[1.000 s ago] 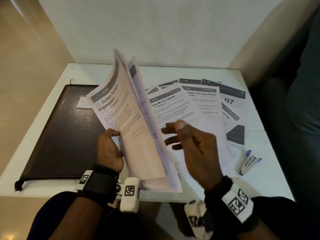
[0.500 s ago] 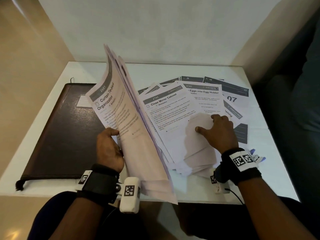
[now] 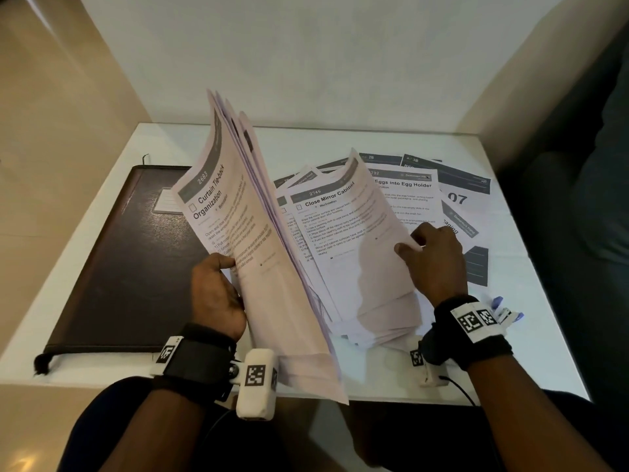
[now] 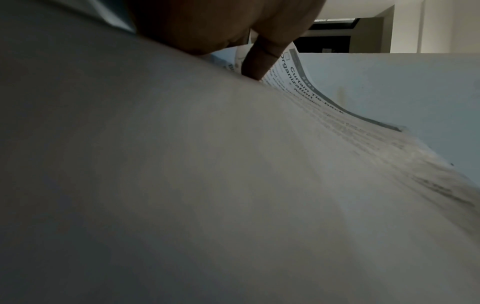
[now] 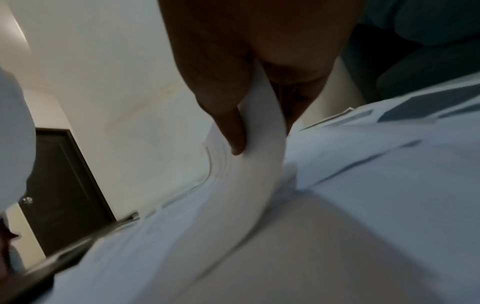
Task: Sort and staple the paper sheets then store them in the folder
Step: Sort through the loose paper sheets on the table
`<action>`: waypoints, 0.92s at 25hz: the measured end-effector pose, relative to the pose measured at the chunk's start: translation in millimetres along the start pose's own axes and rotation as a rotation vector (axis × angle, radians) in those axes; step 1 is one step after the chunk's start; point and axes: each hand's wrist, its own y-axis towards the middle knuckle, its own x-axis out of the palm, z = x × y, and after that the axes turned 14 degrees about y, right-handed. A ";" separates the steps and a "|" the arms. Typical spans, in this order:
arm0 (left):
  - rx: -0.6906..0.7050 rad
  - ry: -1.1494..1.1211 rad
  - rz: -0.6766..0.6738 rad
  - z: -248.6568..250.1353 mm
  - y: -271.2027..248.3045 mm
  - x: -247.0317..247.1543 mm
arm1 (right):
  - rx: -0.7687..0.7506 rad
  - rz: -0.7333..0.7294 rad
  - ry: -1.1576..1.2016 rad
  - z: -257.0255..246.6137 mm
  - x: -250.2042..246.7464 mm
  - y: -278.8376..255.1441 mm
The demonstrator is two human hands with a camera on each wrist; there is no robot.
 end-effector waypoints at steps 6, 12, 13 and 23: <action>0.006 0.007 0.008 -1.4 4.0 1.5 | -0.174 0.100 0.387 -36.5 -21.2 -42.8; 0.023 0.071 0.023 -3.5 4.8 -0.7 | -0.309 -0.072 0.593 -64.1 -2.8 -111.8; 0.029 0.084 0.032 -3.7 4.7 -0.2 | -0.348 -0.117 0.596 -68.4 2.1 -118.8; 0.028 0.100 0.113 -4.2 7.3 -1.1 | -0.499 -0.162 0.551 -76.8 18.4 -138.1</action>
